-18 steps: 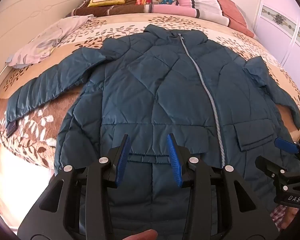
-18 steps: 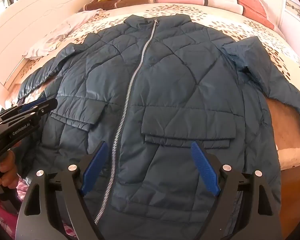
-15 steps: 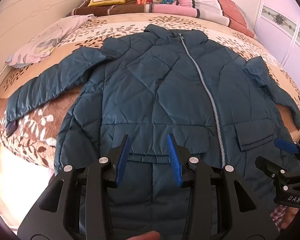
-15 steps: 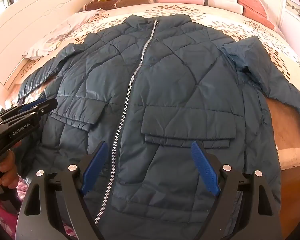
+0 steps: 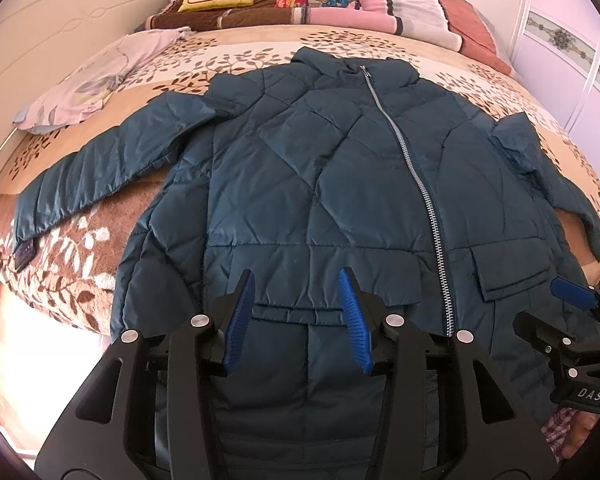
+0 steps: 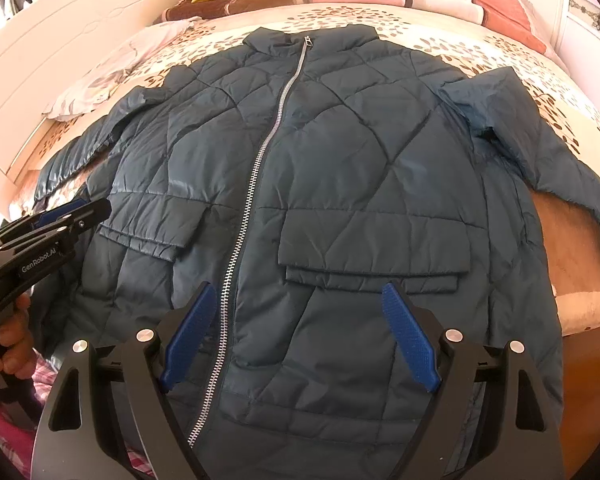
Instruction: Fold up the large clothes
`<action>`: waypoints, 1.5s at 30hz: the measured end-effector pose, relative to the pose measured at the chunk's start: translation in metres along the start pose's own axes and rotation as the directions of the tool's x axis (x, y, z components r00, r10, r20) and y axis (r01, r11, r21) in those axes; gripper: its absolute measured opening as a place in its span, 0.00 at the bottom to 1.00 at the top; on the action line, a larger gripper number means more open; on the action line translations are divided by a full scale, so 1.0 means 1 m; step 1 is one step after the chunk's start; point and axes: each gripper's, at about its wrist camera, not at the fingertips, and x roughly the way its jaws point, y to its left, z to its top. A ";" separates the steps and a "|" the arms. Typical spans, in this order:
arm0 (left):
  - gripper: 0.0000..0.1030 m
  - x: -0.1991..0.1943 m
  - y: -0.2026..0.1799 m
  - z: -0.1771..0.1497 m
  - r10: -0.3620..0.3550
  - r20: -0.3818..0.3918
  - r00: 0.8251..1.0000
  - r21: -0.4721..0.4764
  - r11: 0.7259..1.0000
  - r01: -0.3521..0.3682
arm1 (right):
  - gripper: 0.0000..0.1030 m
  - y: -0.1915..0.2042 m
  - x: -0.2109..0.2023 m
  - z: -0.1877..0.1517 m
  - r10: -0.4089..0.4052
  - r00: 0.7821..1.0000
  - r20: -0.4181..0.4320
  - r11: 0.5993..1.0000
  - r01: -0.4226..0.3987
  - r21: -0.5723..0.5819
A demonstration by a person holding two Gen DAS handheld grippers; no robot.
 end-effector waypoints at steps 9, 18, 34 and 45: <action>0.47 0.000 0.001 -0.001 0.001 0.000 1.000 -0.002 1.000 -0.001 | 0.80 0.000 0.000 0.000 0.002 1.000 -0.002 1.000 -0.002 0.000; 0.47 -0.003 0.003 0.001 0.002 0.000 1.000 -0.003 1.000 -0.002 | 0.80 0.000 0.000 0.001 0.006 1.000 -0.001 1.000 -0.006 -0.004; 0.48 -0.004 0.002 0.001 0.008 -0.003 1.000 0.002 1.000 -0.008 | 0.80 0.000 0.003 0.001 0.016 1.000 -0.013 1.000 -0.016 0.001; 0.48 0.000 0.001 -0.001 0.014 -0.014 1.000 0.003 1.000 -0.014 | 0.80 -0.002 0.004 -0.001 0.021 1.000 -0.018 1.000 -0.020 0.005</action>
